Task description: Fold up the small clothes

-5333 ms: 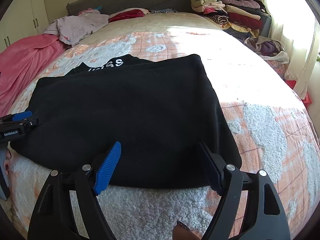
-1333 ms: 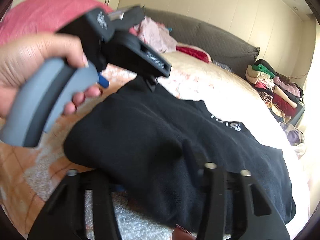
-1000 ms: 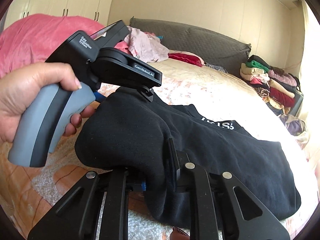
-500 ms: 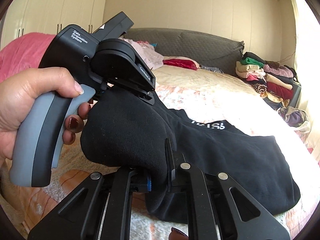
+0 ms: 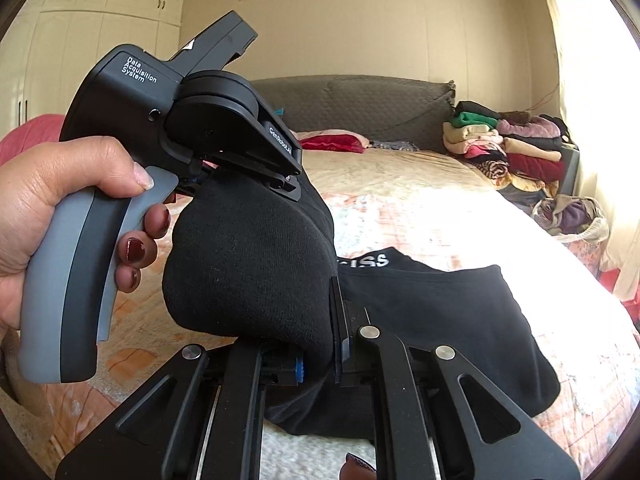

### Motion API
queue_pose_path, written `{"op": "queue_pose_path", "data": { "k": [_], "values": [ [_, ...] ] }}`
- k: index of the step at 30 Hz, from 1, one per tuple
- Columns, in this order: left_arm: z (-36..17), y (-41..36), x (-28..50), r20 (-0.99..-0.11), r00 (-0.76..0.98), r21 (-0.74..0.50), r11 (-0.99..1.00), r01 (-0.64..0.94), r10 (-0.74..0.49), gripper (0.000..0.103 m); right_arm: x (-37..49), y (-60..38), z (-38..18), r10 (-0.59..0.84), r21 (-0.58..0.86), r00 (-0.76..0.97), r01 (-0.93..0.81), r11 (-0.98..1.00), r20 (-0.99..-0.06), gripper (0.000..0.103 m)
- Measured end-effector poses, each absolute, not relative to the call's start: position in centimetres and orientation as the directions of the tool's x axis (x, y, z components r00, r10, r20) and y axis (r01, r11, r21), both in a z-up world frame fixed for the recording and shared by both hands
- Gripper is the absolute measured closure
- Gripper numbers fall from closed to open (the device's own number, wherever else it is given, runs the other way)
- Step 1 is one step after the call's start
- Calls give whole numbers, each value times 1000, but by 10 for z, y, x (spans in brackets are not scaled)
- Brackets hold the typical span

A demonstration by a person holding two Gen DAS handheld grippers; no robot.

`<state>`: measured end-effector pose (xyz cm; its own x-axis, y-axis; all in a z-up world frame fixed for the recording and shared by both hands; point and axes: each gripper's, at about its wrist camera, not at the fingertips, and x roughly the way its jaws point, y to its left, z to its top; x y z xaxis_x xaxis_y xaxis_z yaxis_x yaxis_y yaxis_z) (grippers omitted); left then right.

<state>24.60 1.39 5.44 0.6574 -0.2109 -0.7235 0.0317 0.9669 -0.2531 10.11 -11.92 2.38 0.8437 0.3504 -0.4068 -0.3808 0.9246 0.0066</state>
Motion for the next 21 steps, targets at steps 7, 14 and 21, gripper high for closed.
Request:
{"op": "queue_pose_path", "data": {
  "k": [7, 14, 21],
  "values": [
    [55, -30, 256, -737, 641, -224, 972, 69, -215, 86, 95, -154, 26, 311, 41, 854, -325, 945, -417, 95],
    [43, -64, 262, -751, 625, -200, 976, 90, -211, 86, 94, -177, 17, 285, 55, 849, -291, 955, -445, 95],
    [29, -90, 269, -768, 603, -191, 976, 107, -217, 83, 99, -192, 5, 261, 74, 839, -258, 963, -478, 95]
  ]
}}
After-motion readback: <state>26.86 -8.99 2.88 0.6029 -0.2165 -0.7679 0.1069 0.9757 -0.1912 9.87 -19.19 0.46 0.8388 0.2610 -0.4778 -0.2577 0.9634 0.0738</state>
